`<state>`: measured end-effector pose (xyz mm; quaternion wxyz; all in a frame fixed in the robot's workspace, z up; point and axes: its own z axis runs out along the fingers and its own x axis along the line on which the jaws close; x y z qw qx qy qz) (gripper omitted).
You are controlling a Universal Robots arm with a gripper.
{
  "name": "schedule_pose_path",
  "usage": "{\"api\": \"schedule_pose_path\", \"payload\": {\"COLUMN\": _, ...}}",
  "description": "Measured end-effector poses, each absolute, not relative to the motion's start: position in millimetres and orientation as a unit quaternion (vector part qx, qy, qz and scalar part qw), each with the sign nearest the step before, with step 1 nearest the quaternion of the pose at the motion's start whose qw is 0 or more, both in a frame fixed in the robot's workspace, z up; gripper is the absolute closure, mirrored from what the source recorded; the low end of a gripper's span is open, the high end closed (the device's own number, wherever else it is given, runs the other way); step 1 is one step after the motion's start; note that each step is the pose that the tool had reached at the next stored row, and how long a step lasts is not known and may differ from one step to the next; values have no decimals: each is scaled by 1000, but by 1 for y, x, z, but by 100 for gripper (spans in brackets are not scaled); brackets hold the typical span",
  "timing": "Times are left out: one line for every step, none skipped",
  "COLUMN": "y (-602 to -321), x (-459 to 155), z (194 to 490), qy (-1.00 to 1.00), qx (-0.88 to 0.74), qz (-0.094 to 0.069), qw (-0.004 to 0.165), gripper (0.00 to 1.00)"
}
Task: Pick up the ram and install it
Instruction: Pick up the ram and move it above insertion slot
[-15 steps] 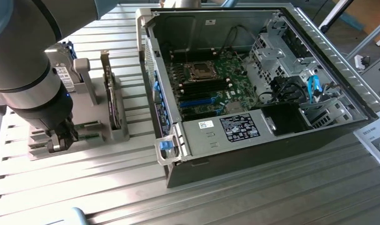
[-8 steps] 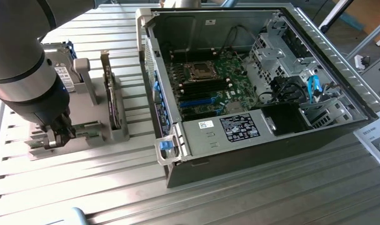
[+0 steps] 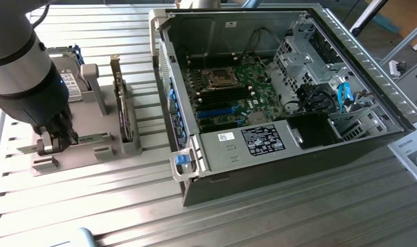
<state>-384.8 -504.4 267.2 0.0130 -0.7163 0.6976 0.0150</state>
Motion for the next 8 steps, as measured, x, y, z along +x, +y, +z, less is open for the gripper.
{"api": "schedule_pose_path", "payload": {"y": -504, "x": -385, "z": 273, "qy": 698, "qx": -716, "qz": 15, "qw": 13, "gripper": 87}}
{"api": "schedule_pose_path", "payload": {"y": -504, "x": -385, "z": 281, "qy": 698, "qx": -716, "qz": 15, "qw": 13, "gripper": 87}}
{"api": "schedule_pose_path", "payload": {"y": -504, "x": -385, "z": 288, "qy": 698, "qx": -716, "qz": 15, "qw": 13, "gripper": 87}}
{"api": "schedule_pose_path", "payload": {"y": -504, "x": -385, "z": 292, "qy": 698, "qx": -716, "qz": 15, "qw": 13, "gripper": 87}}
{"api": "schedule_pose_path", "payload": {"y": -504, "x": -385, "z": 296, "qy": 698, "qx": -716, "qz": 15, "qw": 13, "gripper": 87}}
{"api": "schedule_pose_path", "payload": {"y": -504, "x": -385, "z": 300, "qy": 698, "qx": -716, "qz": 15, "qw": 13, "gripper": 87}}
{"api": "schedule_pose_path", "payload": {"y": -504, "x": -385, "z": 304, "qy": 698, "qx": -716, "qz": 15, "qw": 13, "gripper": 87}}
{"api": "schedule_pose_path", "payload": {"y": -504, "x": -385, "z": 308, "qy": 698, "qx": -716, "qz": 15, "qw": 13, "gripper": 87}}
